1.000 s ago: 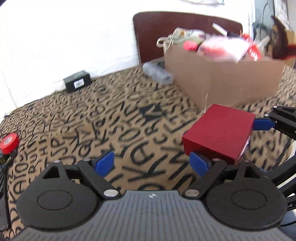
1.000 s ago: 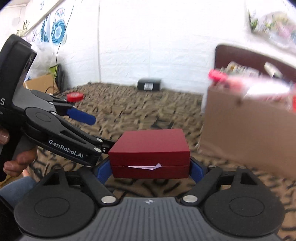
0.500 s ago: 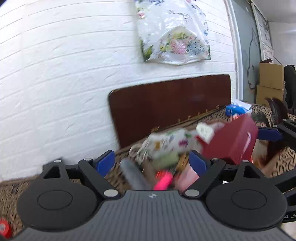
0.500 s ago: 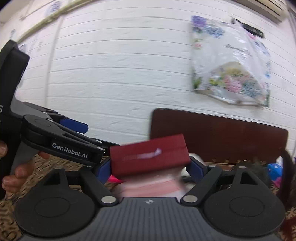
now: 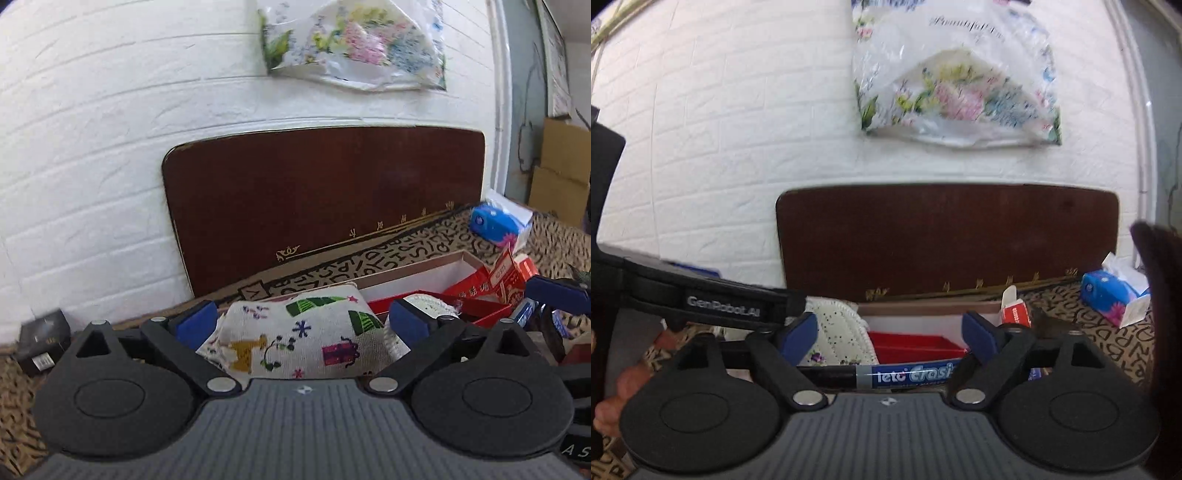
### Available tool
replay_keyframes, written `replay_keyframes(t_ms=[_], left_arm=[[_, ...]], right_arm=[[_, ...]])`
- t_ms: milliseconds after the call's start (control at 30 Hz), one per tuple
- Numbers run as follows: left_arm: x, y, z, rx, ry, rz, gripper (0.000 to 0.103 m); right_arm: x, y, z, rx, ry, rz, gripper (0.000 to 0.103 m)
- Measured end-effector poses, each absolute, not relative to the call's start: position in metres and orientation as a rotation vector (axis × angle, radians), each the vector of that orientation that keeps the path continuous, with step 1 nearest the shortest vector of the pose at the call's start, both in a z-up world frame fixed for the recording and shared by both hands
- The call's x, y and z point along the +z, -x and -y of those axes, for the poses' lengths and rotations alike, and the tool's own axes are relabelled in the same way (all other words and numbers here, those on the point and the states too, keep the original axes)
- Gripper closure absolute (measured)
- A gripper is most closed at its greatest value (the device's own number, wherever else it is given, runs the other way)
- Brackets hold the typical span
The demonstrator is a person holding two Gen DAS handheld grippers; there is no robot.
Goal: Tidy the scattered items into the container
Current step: 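Carry the dark red box into the cardboard box and open the right gripper, then withdraw both grippers from the cardboard box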
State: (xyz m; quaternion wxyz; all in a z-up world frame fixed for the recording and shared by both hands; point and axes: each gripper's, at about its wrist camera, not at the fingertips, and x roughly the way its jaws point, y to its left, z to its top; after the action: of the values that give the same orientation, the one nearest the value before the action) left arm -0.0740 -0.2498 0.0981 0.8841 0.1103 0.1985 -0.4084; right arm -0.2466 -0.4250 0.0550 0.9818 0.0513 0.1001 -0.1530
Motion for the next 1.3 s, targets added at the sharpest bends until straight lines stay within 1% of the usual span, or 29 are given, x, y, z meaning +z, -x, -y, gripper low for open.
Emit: replay_keyframes(t_ms=[67,167,300,467,633,733,800,867,1067,1300], left_arm=[[0.100,0.078,0.237,-0.854,-0.225,-0.397,0.000],[0.105,0.087,0.223,-0.838,-0.251,-0.347,0.000],[0.111,0.096,0.217,-0.817,-0.222,-0.351,0.000],[0.114,0.115,0.209,-0.755,-0.196,-0.377,0.000],[0.102,0.152,0.197,-0.663,-0.252,-0.389,0.000],[0.094,0.172,0.177,-0.679,-0.208,-0.416,0.000],[0.092,0.176,0.172,-0.695,-0.187,-0.466,0.000],[0.089,0.179,0.167,-0.707,-0.175,-0.508,0.000],[0.080,0.178,0.171,-0.716,-0.204,-0.547,0.000],[0.068,0.189,0.157,-0.687,-0.180,-0.508,0.000]], right_arm=[[0.056,0.251,0.420,-0.310,-0.104,-0.170,0.004],[0.061,0.253,0.419,-0.324,-0.098,-0.155,0.001],[0.070,0.263,0.411,-0.340,-0.076,-0.170,0.001],[0.079,0.295,0.384,-0.363,-0.036,-0.169,0.000],[0.076,0.345,0.352,-0.355,-0.129,-0.169,0.000],[0.070,0.377,0.337,-0.370,-0.169,-0.163,0.000],[0.065,0.390,0.334,-0.357,-0.185,-0.181,0.000],[0.060,0.396,0.330,-0.349,-0.172,-0.218,0.000],[0.047,0.397,0.327,-0.346,-0.124,-0.272,0.000],[0.031,0.395,0.326,-0.339,-0.147,-0.304,0.000]])
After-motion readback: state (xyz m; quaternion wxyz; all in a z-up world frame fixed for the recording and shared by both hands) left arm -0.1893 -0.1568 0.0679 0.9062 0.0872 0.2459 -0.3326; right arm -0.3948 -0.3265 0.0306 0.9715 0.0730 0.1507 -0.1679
